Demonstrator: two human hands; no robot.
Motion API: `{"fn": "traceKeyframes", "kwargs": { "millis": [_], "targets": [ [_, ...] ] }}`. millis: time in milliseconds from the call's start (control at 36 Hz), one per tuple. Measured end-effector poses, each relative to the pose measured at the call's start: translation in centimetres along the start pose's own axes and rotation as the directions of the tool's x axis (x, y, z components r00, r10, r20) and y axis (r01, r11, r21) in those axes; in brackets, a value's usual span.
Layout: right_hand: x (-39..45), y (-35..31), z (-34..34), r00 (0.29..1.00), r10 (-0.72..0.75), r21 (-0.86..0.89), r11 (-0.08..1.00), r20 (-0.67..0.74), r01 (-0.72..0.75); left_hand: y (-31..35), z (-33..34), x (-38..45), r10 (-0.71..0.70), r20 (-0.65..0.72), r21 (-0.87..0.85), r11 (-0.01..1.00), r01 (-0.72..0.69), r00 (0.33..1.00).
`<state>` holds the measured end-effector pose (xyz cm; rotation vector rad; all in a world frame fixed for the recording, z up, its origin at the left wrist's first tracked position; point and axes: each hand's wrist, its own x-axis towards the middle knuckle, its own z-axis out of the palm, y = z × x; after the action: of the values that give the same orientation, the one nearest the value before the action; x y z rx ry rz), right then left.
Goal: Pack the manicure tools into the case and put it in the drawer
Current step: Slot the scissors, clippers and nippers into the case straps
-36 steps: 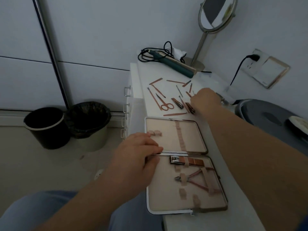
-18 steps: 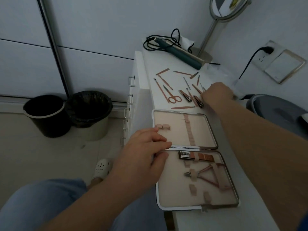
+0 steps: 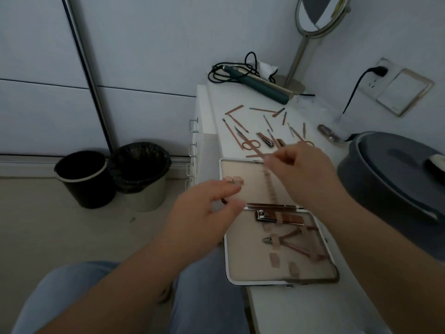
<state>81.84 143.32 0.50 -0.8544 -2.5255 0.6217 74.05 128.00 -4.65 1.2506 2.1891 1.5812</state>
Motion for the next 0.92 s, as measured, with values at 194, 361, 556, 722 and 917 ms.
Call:
{"fn": "traceKeyframes", "kwargs": {
  "millis": [194, 361, 556, 722, 917],
  "targets": [
    [-6.2, -0.5, 0.1, 0.998, -0.049, 0.165, 0.985, 0.030, 0.043, 3.1, -0.2, 0.0, -0.181, -0.078, -0.261, 0.953, 0.156, 0.980],
    [-7.7, -0.4, 0.6, 0.991, -0.131, 0.170, 0.977, 0.014, 0.127, 3.7, 0.7, -1.0, -0.267, 0.015, -0.389, 0.886, 0.252, 0.963],
    [-7.7, 0.2, -0.2, 0.981, -0.188, 0.297, 0.935, -0.042, 0.192, 4.0, -0.5, -1.3, -0.189, 0.180, -0.178, 0.959, 0.221, 0.965],
    [-6.9, 1.0, -1.9, 0.890, -0.456, 0.219, 0.867, -0.011, 0.447, 4.3, -0.4, -1.6, -0.188, 0.372, -0.028, 0.977, 0.213, 0.909],
    [-7.9, 2.6, -2.7, 0.840, -0.535, 0.062, 0.845, 0.094, 0.531, 4.5, 0.6, -1.8, -0.149, 0.396, 0.021, 0.988, 0.153, 0.906]
  ]
}}
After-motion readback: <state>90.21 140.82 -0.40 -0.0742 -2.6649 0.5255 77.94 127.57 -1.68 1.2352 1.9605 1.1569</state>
